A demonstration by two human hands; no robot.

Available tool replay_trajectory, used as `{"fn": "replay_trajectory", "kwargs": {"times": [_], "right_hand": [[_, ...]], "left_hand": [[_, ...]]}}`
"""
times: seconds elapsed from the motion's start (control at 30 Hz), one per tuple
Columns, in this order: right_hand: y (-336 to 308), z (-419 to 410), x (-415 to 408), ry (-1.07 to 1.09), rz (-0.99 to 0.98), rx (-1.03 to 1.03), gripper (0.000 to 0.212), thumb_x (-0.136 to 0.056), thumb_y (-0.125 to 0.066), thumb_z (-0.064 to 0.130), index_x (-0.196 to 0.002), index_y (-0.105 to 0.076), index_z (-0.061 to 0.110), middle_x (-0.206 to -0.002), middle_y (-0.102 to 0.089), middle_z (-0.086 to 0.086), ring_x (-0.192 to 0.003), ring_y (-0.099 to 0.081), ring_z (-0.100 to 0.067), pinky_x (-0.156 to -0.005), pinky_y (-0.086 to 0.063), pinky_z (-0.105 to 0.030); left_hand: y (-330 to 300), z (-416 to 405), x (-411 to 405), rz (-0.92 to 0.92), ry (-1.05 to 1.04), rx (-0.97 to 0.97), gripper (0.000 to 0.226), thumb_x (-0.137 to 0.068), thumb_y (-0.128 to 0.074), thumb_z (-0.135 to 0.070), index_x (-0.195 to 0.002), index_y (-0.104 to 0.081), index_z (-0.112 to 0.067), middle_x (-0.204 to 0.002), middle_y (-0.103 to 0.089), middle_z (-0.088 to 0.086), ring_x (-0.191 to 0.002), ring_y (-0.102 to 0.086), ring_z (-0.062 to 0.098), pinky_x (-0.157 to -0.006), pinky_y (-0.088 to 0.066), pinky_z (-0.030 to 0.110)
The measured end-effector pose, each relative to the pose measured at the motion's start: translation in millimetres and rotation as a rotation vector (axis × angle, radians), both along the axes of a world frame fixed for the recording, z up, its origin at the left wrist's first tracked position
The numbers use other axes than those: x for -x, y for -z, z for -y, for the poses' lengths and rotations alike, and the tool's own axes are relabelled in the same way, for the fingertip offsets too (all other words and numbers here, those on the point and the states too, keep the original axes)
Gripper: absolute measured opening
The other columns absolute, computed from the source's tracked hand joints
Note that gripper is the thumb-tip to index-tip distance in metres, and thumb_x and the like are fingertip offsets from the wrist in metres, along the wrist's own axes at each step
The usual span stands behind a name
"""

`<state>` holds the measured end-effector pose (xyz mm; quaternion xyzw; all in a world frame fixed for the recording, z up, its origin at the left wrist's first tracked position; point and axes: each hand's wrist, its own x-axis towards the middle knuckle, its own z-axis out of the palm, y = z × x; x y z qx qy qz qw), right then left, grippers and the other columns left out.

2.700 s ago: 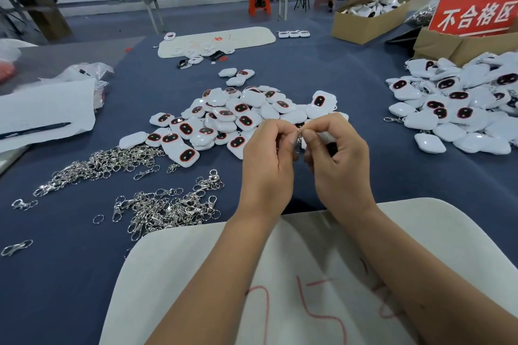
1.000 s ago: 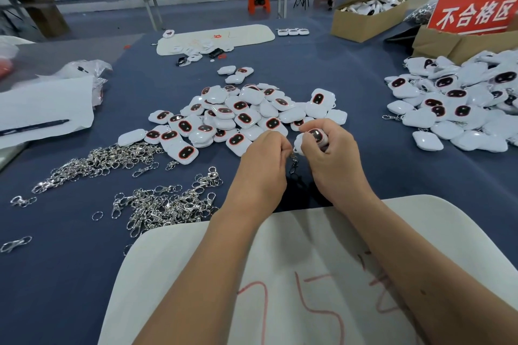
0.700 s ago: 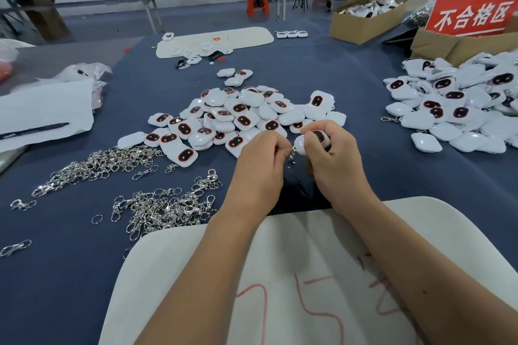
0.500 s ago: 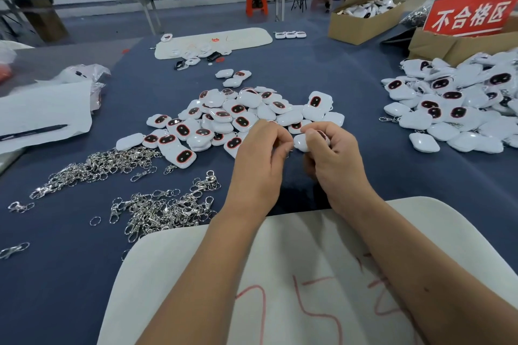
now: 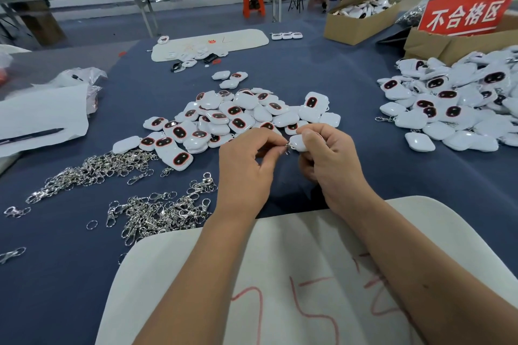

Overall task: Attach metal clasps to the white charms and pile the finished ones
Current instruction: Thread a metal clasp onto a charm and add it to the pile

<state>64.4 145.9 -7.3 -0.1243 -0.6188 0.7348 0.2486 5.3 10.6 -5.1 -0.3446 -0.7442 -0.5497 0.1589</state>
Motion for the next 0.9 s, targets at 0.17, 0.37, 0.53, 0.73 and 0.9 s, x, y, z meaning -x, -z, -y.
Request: {"fn": "replay_trajectory", "kwargs": {"times": [0.17,0.37,0.53,0.73,0.9], "right_hand": [[2,0,0,-0.009,0.001,-0.054,0.018,-0.104,-0.054,0.011,-0.092,-0.066,0.009,-0.059,-0.038,0.004,-0.048,-0.032,-0.011,-0.043,-0.031,-0.019],[3,2,-1,0.007,-0.017,-0.051,0.014,-0.103,-0.06,0.014,-0.092,-0.065,0.009,-0.06,-0.041,0.005,-0.051,-0.033,-0.011,-0.043,-0.033,-0.021],[5,2,-2,0.03,-0.039,-0.102,0.019,-0.099,-0.071,0.026,-0.096,-0.066,0.008,-0.063,-0.046,0.0,-0.054,-0.038,-0.017,-0.044,-0.036,-0.025],[9,3,-2,0.107,-0.017,-0.305,0.033,-0.092,-0.08,0.037,-0.097,-0.062,0.011,-0.054,-0.056,0.003,-0.045,-0.046,-0.015,-0.049,-0.042,-0.029],[3,1,-3,0.017,-0.1,-0.114,0.021,-0.095,-0.075,0.032,-0.09,-0.063,0.015,-0.057,-0.053,0.0,-0.04,-0.042,-0.015,-0.042,-0.037,-0.021]], "left_hand": [[-2,1,0,-0.159,-0.02,-0.012,0.014,-0.083,-0.071,0.006,-0.083,-0.073,-0.008,-0.089,-0.071,-0.003,-0.088,-0.067,0.011,-0.077,-0.055,0.035],[0,1,1,-0.076,-0.054,0.032,0.013,-0.085,-0.07,0.001,-0.082,-0.073,-0.012,-0.079,-0.071,-0.008,-0.077,-0.064,0.009,-0.073,-0.052,0.031],[-2,2,-1,-0.034,-0.054,0.102,0.015,-0.087,-0.067,0.002,-0.083,-0.074,-0.01,-0.08,-0.072,-0.005,-0.079,-0.065,0.014,-0.076,-0.054,0.038],[-7,2,-3,-0.155,-0.057,0.309,0.019,-0.086,-0.053,-0.006,-0.081,-0.071,-0.007,-0.077,-0.069,0.007,-0.075,-0.061,0.029,-0.072,-0.05,0.048],[-7,-5,-10,0.23,-0.055,-0.008,0.015,-0.088,-0.072,0.001,-0.085,-0.073,-0.014,-0.081,-0.072,-0.007,-0.075,-0.066,0.009,-0.073,-0.051,0.019]]}}
